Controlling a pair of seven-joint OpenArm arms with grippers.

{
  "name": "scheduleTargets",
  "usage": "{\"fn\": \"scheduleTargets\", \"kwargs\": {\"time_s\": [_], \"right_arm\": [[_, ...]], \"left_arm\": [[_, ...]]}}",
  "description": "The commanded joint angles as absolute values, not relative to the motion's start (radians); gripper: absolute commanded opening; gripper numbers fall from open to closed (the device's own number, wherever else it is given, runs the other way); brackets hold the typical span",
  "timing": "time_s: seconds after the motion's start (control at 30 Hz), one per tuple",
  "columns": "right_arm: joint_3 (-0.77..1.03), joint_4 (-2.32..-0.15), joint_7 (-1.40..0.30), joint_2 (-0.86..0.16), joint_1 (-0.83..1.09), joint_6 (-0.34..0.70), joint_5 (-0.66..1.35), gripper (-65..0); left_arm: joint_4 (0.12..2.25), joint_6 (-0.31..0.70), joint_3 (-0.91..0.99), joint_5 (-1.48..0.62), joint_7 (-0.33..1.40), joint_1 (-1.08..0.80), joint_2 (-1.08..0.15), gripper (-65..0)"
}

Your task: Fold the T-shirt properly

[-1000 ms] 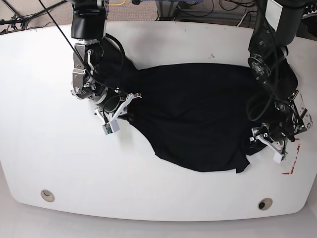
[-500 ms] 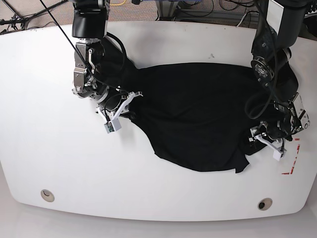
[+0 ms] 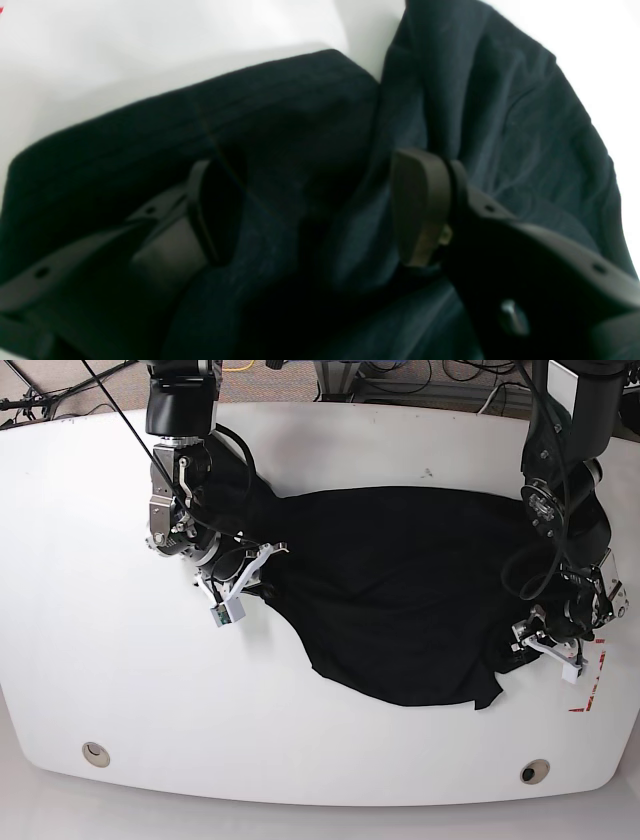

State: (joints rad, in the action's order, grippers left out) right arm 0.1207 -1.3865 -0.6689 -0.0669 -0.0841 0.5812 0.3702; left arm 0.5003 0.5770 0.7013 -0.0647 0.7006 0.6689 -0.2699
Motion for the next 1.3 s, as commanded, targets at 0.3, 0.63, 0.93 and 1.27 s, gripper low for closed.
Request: {"fn": "scheduleTargets", "kwargs": {"time_s": [0.3, 0.63, 0.93, 1.27], "right_arm": [[0.122, -1.408, -0.661, -0.072, -0.107, 0.592, 0.386, -63.6], [0.124, -1.42, -0.663, -0.072, -0.106, 0.588, 0.384, -64.0], [0.124, -1.411, -0.664, -0.071, -0.107, 0.593, 0.39, -64.2], [0.124, -1.446, -0.668, -0.073, -0.102, 0.591, 0.388, -64.6]], "left_arm": [[0.487, 0.565, 0.697, -0.07, 0.659, 0.687, -0.264, -25.9], [0.51, 0.562, 0.684, -0.089, 0.651, 0.685, -0.25, -56.4], [0.556, 0.597, 0.696, -0.112, 0.72, 0.675, -0.243, -64.1], [0.758, 0.638, 0.691, -0.134, 0.814, 0.641, -0.249, -64.7]]}}
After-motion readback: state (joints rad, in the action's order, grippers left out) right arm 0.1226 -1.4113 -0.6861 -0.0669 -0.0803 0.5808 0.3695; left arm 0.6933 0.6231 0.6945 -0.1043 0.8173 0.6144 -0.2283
